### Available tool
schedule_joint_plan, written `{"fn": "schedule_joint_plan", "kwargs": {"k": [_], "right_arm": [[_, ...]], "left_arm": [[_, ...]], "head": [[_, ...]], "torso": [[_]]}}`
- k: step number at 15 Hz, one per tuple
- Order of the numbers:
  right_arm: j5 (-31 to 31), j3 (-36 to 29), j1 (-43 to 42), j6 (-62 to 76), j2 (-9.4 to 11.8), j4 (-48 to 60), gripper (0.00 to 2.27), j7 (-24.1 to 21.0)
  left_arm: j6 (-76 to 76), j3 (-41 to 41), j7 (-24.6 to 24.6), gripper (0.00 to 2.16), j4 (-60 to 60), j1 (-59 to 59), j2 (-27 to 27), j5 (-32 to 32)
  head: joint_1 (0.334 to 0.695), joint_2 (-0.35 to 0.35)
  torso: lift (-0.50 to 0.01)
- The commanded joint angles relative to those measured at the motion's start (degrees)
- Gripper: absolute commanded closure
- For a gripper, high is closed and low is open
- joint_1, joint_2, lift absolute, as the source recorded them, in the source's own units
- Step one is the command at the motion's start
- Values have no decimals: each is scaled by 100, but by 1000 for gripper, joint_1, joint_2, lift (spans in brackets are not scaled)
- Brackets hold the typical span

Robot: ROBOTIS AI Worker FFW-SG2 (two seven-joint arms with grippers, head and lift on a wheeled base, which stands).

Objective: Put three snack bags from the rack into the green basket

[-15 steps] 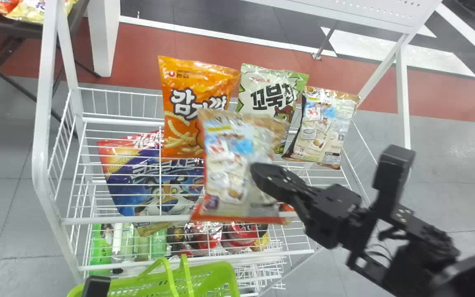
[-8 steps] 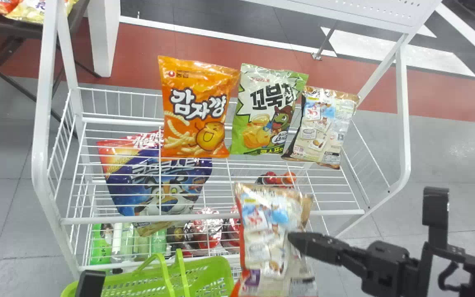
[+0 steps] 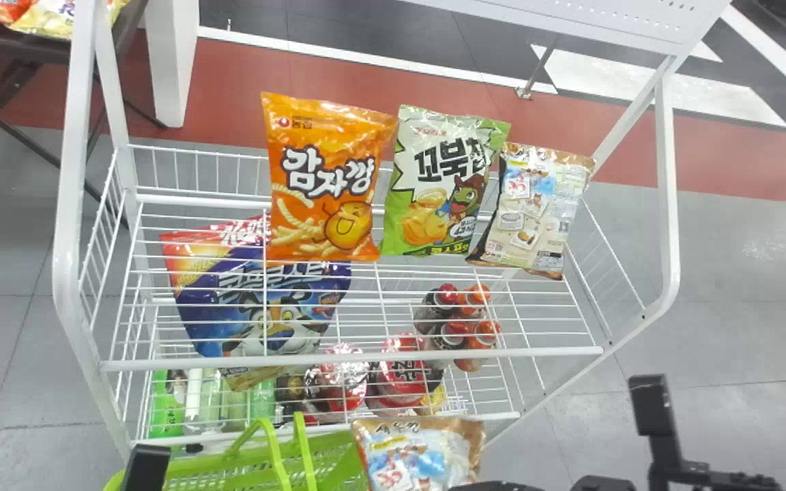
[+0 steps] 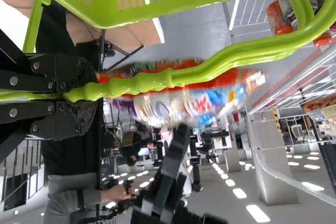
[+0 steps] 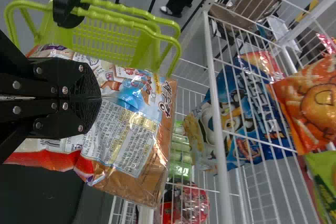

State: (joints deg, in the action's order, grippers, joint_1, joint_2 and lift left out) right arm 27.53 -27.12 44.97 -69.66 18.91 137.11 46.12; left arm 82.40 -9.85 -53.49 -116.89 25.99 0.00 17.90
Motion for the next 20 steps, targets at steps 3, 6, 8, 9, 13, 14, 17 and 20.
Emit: {"fn": "schedule_joint_plan", "kwargs": {"k": [3, 6, 8, 9, 13, 14, 17, 20], "right_arm": [[-292, 902, -85, 431, 52, -229, 2223, -174], [-626, 1693, -129, 659, 122, -396, 2223, -367], [-723, 2159, -147, 1063, 219, -642, 2223, -604], [-776, 2369, -173, 1257, 219, -774, 2223, -692], [-1110, 3117, -384, 1274, 315, -1196, 2219, -727], [-1136, 3275, -490, 1274, 333, -1354, 2219, -727], [-1206, 3635, -806, 1274, 324, -1767, 1825, -903], [-1268, 3521, -815, 976, 394, -1574, -2, -982]], "left_arm": [[352, -61, -39, 1278, -475, 144, -15, 117], [422, -96, -56, 1281, -510, 161, -15, 126], [440, -123, -65, 1281, -545, 161, -15, 126], [440, -114, -74, 1278, -545, 161, -15, 126], [404, -114, -109, 1281, -528, 161, -15, 126], [404, -114, -127, 1278, -537, 161, -15, 126], [404, -114, -135, 1278, -537, 161, -15, 143], [387, -105, -144, 1278, -537, 152, -15, 143]], "head": [[695, -350], [695, -350], [695, -350], [695, -350], [695, -350], [695, -350], [695, -350], [695, -350]], "torso": [[0], [0], [0], [0], [0], [0], [0], [0]]}}
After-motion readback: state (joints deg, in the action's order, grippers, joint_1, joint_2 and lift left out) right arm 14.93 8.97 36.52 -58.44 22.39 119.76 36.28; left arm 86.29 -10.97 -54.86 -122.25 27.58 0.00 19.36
